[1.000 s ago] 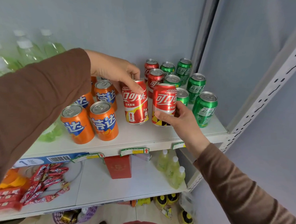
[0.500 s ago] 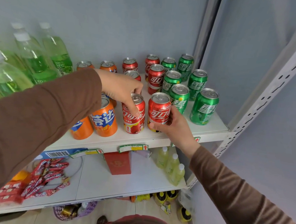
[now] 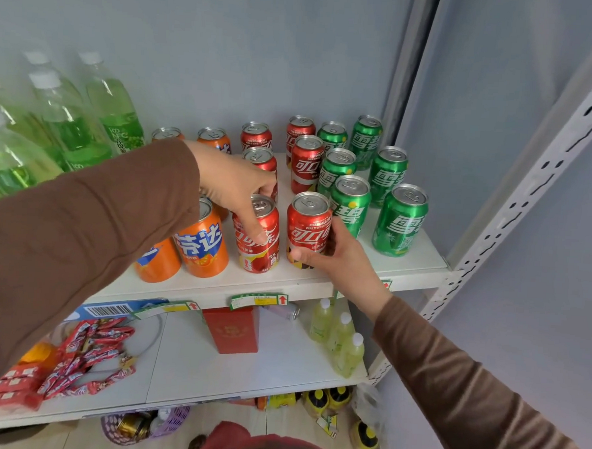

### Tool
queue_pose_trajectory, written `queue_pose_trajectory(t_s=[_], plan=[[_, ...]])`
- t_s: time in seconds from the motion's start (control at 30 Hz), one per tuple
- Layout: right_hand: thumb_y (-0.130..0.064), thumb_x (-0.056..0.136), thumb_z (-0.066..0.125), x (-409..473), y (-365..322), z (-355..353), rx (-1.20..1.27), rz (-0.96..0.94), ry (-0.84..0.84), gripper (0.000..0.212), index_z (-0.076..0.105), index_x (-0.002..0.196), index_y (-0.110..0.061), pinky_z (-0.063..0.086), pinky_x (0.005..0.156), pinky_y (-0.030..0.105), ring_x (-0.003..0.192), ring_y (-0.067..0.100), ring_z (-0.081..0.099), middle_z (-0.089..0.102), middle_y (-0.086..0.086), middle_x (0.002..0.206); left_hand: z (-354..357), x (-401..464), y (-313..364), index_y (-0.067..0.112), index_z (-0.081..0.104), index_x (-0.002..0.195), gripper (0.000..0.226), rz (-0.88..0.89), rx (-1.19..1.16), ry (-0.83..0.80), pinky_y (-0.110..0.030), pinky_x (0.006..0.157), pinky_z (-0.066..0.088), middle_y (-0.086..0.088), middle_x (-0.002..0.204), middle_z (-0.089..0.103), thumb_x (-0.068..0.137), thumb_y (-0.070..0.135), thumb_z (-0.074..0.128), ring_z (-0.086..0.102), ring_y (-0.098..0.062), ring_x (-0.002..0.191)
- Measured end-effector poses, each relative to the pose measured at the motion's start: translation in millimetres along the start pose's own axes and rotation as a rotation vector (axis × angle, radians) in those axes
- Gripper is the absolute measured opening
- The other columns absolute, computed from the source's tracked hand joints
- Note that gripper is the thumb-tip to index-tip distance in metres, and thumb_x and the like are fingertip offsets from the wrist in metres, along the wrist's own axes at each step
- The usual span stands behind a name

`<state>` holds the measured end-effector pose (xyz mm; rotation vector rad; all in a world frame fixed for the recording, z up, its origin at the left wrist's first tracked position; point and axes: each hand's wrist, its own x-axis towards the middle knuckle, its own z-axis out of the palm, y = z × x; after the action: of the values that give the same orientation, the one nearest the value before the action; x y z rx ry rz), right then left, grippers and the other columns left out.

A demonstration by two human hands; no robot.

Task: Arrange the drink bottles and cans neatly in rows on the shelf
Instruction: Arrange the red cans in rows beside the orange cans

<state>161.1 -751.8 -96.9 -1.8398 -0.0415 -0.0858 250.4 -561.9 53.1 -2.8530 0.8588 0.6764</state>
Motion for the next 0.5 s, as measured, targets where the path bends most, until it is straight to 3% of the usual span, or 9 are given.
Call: queue_pose_trajectory(t_s=[0.1, 0.2, 0.27, 0.33, 0.4, 0.47, 0.5], plan=[[-0.05, 0.083, 0.079, -8.7, -16.7, -11.7, 0.09, -0.026, 0.009, 0.069, 0.055, 0.141, -0.022, 0.051, 0.108, 0.038, 0.121, 0.006, 0.065, 0.069, -0.008, 0.132, -11.1, -8.7, -4.8, 0.027, 0.053, 0.126, 0.093, 0.014, -0.046, -0.05, -0.032, 0.086, 0.054, 0.006, 0.117, 0.065, 0.048, 0.076, 0.07, 0.064, -0.013, 0.099], [-0.048, 0.095, 0.058, -13.9, -43.8, -24.7, 0.055, -0.139, 0.118, 0.055, 0.058, 0.142, -0.019, 0.05, 0.104, 0.023, 0.123, -0.002, 0.062, 0.066, -0.01, 0.134, -21.9, -14.3, -11.7, 0.025, 0.054, 0.131, 0.087, 0.039, -0.125, 0.025, -0.03, 0.092, 0.052, 0.005, 0.123, 0.062, 0.057, 0.069, 0.066, 0.063, -0.011, 0.104], [-0.044, 0.104, 0.052, -8.4, -61.2, -30.9, 0.026, -0.225, 0.174, 0.037, 0.061, 0.135, -0.027, 0.05, 0.105, 0.027, 0.124, 0.001, 0.062, 0.067, -0.011, 0.132, -29.4, -15.8, -16.2, 0.028, 0.057, 0.127, 0.076, 0.065, -0.153, 0.106, -0.035, 0.099, 0.051, 0.006, 0.125, 0.063, 0.063, 0.066, 0.066, 0.063, -0.011, 0.108], [-0.039, 0.106, 0.051, 4.2, -76.3, -35.3, 0.024, -0.252, 0.182, 0.031, 0.06, 0.134, -0.032, 0.05, 0.107, 0.032, 0.126, 0.003, 0.061, 0.067, -0.009, 0.134, -37.0, -13.4, -23.0, 0.029, 0.058, 0.128, 0.065, 0.082, -0.155, 0.165, -0.041, 0.105, 0.048, 0.007, 0.127, 0.062, 0.073, 0.061, 0.069, 0.061, -0.012, 0.114], [-0.035, 0.106, 0.053, 20.0, -93.2, -38.8, 0.0, -0.218, 0.143, 0.031, 0.059, 0.136, -0.029, 0.05, 0.103, 0.024, 0.121, -0.004, 0.06, 0.065, -0.011, 0.134, -43.9, -7.1, -31.0, 0.029, 0.054, 0.135, 0.061, 0.086, -0.14, 0.204, -0.042, 0.108, 0.045, 0.006, 0.134, 0.059, 0.082, 0.053, 0.072, 0.056, -0.013, 0.121], [-0.029, 0.103, 0.059, 40.8, -108.2, -42.9, -0.074, -0.174, 0.096, 0.037, 0.058, 0.139, -0.023, 0.05, 0.102, 0.019, 0.117, -0.007, 0.061, 0.065, -0.012, 0.133, -50.4, 1.3, -39.1, 0.028, 0.049, 0.141, 0.066, 0.093, -0.126, 0.223, -0.038, 0.108, 0.043, 0.004, 0.141, 0.055, 0.084, 0.05, 0.073, 0.052, -0.015, 0.126], [-0.027, 0.101, 0.064, 53.1, -114.5, -45.6, -0.135, -0.156, 0.085, 0.044, 0.055, 0.143, -0.019, 0.049, 0.107, 0.025, 0.122, -0.001, 0.06, 0.064, -0.008, 0.136, -53.8, 5.4, -42.8, 0.027, 0.047, 0.143, 0.069, 0.097, -0.124, 0.224, -0.035, 0.106, 0.042, 0.004, 0.142, 0.054, 0.083, 0.048, 0.074, 0.051, -0.015, 0.127]])
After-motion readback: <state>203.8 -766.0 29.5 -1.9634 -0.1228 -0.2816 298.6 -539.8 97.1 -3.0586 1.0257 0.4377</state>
